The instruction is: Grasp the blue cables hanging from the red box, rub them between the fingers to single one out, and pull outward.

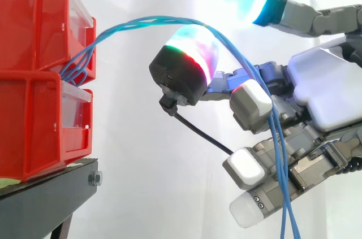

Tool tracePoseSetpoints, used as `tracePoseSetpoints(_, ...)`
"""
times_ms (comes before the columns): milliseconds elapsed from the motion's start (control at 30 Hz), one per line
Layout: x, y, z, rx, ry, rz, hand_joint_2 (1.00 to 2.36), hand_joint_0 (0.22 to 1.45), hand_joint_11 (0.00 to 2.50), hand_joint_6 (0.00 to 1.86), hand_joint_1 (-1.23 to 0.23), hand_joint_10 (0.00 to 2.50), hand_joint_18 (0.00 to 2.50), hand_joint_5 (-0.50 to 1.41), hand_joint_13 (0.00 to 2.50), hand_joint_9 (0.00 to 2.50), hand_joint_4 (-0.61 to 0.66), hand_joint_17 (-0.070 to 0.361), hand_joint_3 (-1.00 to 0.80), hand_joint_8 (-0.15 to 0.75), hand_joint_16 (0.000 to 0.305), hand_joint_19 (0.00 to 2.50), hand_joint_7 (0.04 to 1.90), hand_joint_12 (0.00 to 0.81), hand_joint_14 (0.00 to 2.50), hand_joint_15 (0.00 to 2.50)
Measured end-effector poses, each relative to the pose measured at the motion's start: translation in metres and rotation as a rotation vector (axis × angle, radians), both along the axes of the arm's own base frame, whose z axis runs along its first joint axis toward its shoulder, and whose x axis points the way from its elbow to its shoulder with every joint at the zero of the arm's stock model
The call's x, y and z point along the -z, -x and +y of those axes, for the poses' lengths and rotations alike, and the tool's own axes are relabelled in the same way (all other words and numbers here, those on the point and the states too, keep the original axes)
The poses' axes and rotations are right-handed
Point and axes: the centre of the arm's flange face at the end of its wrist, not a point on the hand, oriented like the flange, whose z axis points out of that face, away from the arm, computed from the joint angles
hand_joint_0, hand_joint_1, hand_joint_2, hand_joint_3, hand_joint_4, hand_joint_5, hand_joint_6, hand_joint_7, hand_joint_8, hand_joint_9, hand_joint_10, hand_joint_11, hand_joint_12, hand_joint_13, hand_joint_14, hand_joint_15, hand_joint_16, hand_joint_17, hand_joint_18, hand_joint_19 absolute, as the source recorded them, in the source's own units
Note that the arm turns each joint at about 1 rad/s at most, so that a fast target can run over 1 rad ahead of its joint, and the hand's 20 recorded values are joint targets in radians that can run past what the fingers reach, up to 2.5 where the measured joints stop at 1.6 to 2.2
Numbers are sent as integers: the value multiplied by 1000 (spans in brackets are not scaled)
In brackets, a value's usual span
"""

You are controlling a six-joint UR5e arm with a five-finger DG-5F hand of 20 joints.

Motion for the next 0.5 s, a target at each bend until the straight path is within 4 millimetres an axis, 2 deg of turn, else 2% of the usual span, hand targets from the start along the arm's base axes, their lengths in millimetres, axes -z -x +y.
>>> tracePoseSetpoints(133,0,0,0,0,0,0,1000,365,532,828,-632,11,412,-92,792,1088,-130,178,-500,304,79,409,852,480,14,452)
tracePoseSetpoints(333,0,0,0,0,0,1,1000,515,565,830,-713,14,402,-88,775,1092,-186,140,-500,246,62,447,985,406,18,477)
tracePoseSetpoints(433,0,0,0,0,0,1,1005,561,572,834,-700,14,399,-84,786,1111,-186,135,-417,239,60,441,985,392,17,483)
tracePoseSetpoints(500,0,0,0,0,0,1,1008,565,565,822,-696,18,366,-74,784,1124,-138,137,-368,235,61,435,991,394,19,482)
